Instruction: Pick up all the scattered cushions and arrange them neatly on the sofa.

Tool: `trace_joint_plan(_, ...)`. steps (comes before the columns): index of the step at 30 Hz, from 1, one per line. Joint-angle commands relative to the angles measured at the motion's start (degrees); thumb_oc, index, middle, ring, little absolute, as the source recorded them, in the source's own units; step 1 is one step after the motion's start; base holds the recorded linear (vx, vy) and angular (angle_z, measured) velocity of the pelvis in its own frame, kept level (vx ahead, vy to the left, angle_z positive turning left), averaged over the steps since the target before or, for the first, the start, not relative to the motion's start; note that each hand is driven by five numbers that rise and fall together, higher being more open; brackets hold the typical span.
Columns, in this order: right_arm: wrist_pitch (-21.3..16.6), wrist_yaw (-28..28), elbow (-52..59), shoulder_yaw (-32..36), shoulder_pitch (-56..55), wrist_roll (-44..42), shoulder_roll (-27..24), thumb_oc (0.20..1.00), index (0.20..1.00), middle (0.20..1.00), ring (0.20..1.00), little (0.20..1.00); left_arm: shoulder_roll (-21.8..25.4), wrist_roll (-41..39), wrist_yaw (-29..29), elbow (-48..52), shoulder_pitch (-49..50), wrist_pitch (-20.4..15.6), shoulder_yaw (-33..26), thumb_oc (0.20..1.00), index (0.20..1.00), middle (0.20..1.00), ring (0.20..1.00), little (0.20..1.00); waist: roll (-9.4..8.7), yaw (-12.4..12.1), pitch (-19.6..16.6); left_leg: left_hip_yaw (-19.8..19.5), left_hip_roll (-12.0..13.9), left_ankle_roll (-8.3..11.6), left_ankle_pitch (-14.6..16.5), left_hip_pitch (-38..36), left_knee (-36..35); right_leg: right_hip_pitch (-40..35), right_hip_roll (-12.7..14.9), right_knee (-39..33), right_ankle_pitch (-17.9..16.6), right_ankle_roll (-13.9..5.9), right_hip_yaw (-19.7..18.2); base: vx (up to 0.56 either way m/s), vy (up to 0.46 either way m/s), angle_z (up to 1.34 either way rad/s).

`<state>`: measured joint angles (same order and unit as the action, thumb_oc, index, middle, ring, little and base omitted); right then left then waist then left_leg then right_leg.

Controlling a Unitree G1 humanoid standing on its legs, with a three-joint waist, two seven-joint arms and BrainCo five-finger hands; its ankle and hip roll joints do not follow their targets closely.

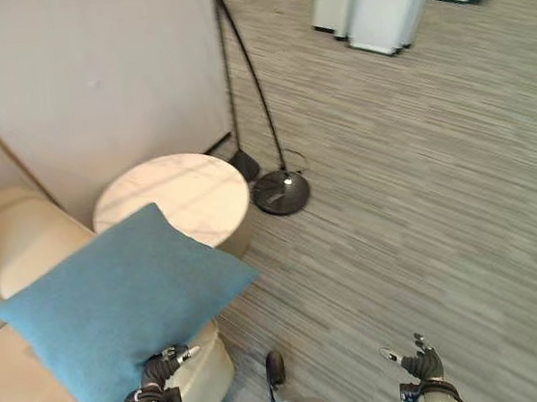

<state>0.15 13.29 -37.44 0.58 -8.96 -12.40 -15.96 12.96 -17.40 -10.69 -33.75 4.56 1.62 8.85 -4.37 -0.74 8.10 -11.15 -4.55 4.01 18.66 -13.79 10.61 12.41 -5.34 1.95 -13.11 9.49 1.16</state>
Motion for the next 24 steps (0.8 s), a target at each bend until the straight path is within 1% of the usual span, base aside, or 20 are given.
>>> trace_joint_plan(1,-2.14,-0.41,2.12,1.27,2.73,-0.77,-3.2,1.0,1.0,1.0,1.0,1.0,2.63,-1.26,-1.03,1.88,-2.3,-2.81,-1.2,1.0,1.0,1.0,1.0,1.0,1.52,0.64,-0.44,-1.59,2.06,-3.73,-10.86,2.51,-5.93,-8.65,4.73,-5.51,9.0,-16.05,-0.5,0.34,-0.252,0.57)
trace_joint_plan(3,-2.6,-0.57,2.09,1.19,2.69,-1.76,-3.46,1.0,1.0,1.0,1.0,1.0,1.96,-2.08,-1.01,0.95,-2.33,-2.68,-1.34,1.0,1.0,1.0,1.0,1.0,1.58,0.42,-0.61,-1.81,2.54,-2.87,-12.04,4.63,-1.25,-10.46,4.62,-6.2,9.91,-15.31,1.2,0.23,-0.191,0.59)
trace_joint_plan(4,-2.63,-0.58,2.05,1.17,2.71,-1.78,-3.48,1.0,1.0,1.0,1.0,1.0,1.94,-2.08,-1.01,0.95,-2.33,-2.68,-1.35,1.0,1.0,1.0,1.0,1.0,1.63,0.76,-0.66,-2.12,2.49,-2.86,-11.79,5.0,-0.7,-10.47,4.67,-6.26,9.92,-15.32,1.52,0.18,-0.167,0.55)
trace_joint_plan(5,-2.78,-0.58,1.89,1.07,2.91,-2.36,-3.78,1.0,1.0,1.0,1.0,1.0,1.73,-2.29,-0.82,0.53,-2.38,-2.54,-1.06,1.0,1.0,1.0,1.0,1.0,1.58,0.63,-0.34,-0.9,2.24,-2.62,-11.9,7.13,2.49,-12.14,4.9,-6.95,11.0,-14.78,3.35,0.09,-0.093,0.42)
trace_joint_plan(6,-2.8,-0.58,1.87,1.07,2.93,-2.37,-3.79,1.0,1.0,1.0,1.0,1.0,1.73,-2.29,-0.82,0.53,-2.38,-2.54,-1.06,1.0,1.0,1.0,1.0,1.0,1.6,0.74,-0.33,-1.01,2.22,-2.63,-11.78,7.27,2.76,-12.16,4.91,-6.95,11.02,-14.79,3.47,0.15,-0.165,0.54)
trace_joint_plan(7,-2.87,-0.42,2.5,1.1,3.4,-2.53,-3.94,1.0,1.0,1.0,1.0,1.0,1.39,-2.43,-0.79,-0.16,-2.71,-2.23,-1.04,1.0,1.0,1.0,1.0,1.0,1.6,1.26,0.01,6.63,3.95,-2.67,-11.69,9.46,2.79,-13.69,5.71,-6.95,12.78,-14.55,6.64,0.06,-0.089,0.57)
trace_joint_plan(8,-2.82,-0.35,2.21,1.09,3.57,-2.78,-3.83,1.0,1.0,1.0,1.0,1.0,1.38,-2.47,-0.54,-0.23,-2.93,-2.19,-0.89,1.0,1.0,1.0,1.0,1.0,1.35,1.39,0.02,9.31,4.56,-2.69,-11.43,10.26,1.84,-13.94,6.12,-6.95,13.39,-14.6,7.37,0.05,-0.099,0.88)
trace_joint_plan(9,-2.95,-0.03,2.19,1.2,3.75,-3.01,-3.77,1.0,1.0,1.0,1.0,1.0,1.3,-2.27,-0.42,-0.85,-3.54,-2.04,-0.47,1.0,1.0,1.0,1.0,1.0,1.34,1.93,0.15,14.03,6.14,-2.83,-11.17,10.57,-0.54,-14.34,6.81,-6.95,14.09,-14.78,9.16,-0.04,-0.044,1.48)
trace_joint_plan(10,-3.2,0.3,2.28,1.42,3.89,-3.37,-3.44,1.0,1.0,1.0,1.0,1.0,1.05,-1.39,-0.27,-1.94,-4.39,-1.7,0.35,1.0,1.0,1.0,1.0,1.0,1.18,3.06,0.06,21.28,8.24,-3.3,-11.85,11.64,-2.84,-14.23,7.87,-6.95,14.41,-15.07,12.0,-0.01,-0.033,1.61)
trace_joint_plan(11,-2.97,0.19,2.44,1.09,4.14,-3.28,-3.36,1.0,1.0,1.0,1.0,1.0,1.05,-1.51,-0.06,-1.69,-4.56,-1.83,0.29,1.0,1.0,1.0,1.0,1.0,1.24,3.12,-0.05,22.57,8.82,-2.9,-10.89,11.65,-1.91,-14.6,8.05,-6.95,14.79,-15.22,12.34,0.01,-0.02,1.36)
trace_joint_plan(12,-3.02,0.36,2.59,1.02,4.05,-3.2,-3.14,1.0,1.0,1.0,1.0,1.0,0.98,-1.2,0.01,-2.12,-4.7,-1.73,0.63,1.0,1.0,1.0,1.0,1.0,1.62,3.7,-0.29,25.94,9.69,-2.25,-10.78,10.61,-3.8,-14.94,7.91,-6.95,15.31,-15.39,13.94,0.04,0.015,1.06)
trace_joint_plan(13,-3.11,0.44,2.74,1.03,3.95,-3.2,-2.91,1.0,1.0,1.0,1.0,1.0,0.82,-0.76,0.21,-2.42,-5.04,-1.69,1.03,1.0,1.0,1.0,1.0,1.0,1.89,4.2,-0.5,27.25,9.73,-1.82,-11.92,10.07,-5.92,-15.13,8.11,-6.95,15.59,-15.42,15.47,0.01,0.043,0.89)
trace_joint_plan(14,-3.11,0.34,2.44,0.77,4.1,-3.25,-2.52,1.0,1.0,1.0,1.0,1.0,0.5,-0.6,0.52,-3.02,-4.91,-1.68,1.43,1.0,1.0,1.0,1.0,1.0,2.07,4.32,-0.64,27.85,9.62,-1.38,-12.5,9.34,-7.64,-15.4,8.17,-6.95,15.54,-15.49,16.28,0.02,0.06,0.86)
trace_joint_plan(15,-3.05,0.27,2.3,0.32,4.21,-3.02,-2.21,1.0,1.0,1.0,1.0,1.0,0.56,-0.07,0.58,-3.67,-4.77,-1.65,1.81,1.0,1.0,1.0,1.0,1.0,2.18,4.2,-0.89,27.17,9.27,-1.32,-12.96,8.67,-9.15,-15.62,8.09,-6.95,15.51,-15.55,16.51,0.03,0.076,0.4)
trace_joint_plan(17,-3.05,0.2,2.04,-0.17,4.41,-2.79,-1.98,1.0,1.0,1.0,1.0,1.0,0.59,0.03,0.56,-3.99,-4.64,-1.61,1.97,1.0,1.0,1.0,1.0,1.0,2.27,4.13,-1.04,27.0,9.02,-1.34,-13.22,7.94,-10.52,-15.83,8.12,-6.95,15.38,-15.63,16.55,0.02,0.081,0.18)
trace_joint_plan(18,-2.73,-0.16,1.74,-1.34,4.69,-2.44,-1.24,1.0,1.0,1.0,1.0,1.0,0.57,-0.05,0.73,-4.19,-4.25,-1.19,2.3,1.0,1.0,1.0,1.0,1.0,2.27,3.93,-1.3,27.33,8.7,-1.37,-14.05,6.56,-13.03,-16.05,8.32,-6.95,15.04,-15.81,17.08,0.0,0.074,0.31)
trace_joint_plan(19,-2.73,-0.16,1.73,-1.35,4.7,-2.44,-1.23,1.0,1.0,1.0,1.0,1.0,0.57,-0.05,0.73,-4.18,-4.24,-1.19,2.29,1.0,1.0,1.0,1.0,1.0,2.27,3.94,-1.27,27.34,8.68,-1.37,-14.13,6.46,-13.17,-16.08,8.32,-6.95,15.05,-15.81,17.08,-0.02,0.154,0.42)
trace_joint_plan(20,-2.33,-0.36,1.54,-2.4,5.19,-1.8,-1.06,1.0,1.0,1.0,1.0,1.0,0.63,0.27,0.99,-4.37,-4.0,-1.01,2.72,1.0,1.0,1.0,1.0,1.0,2.4,3.65,-1.37,27.5,8.31,-1.55,-14.86,5.4,-15.51,-16.02,8.42,-6.95,14.73,-15.92,17.15,-0.02,0.081,0.44)
trace_joint_plan(24,-1.74,-0.55,1.85,-3.99,6.33,-0.84,-0.67,1.0,1.0,1.0,1.0,1.0,0.66,1.05,1.45,-4.84,-3.23,-0.54,3.59,1.0,1.0,1.0,1.0,1.0,2.12,3.0,-1.15,27.33,8.06,-1.97,-14.24,5.3,-15.61,-15.83,8.74,-6.95,13.81,-16.22,17.21,-0.07,0.125,0.03)
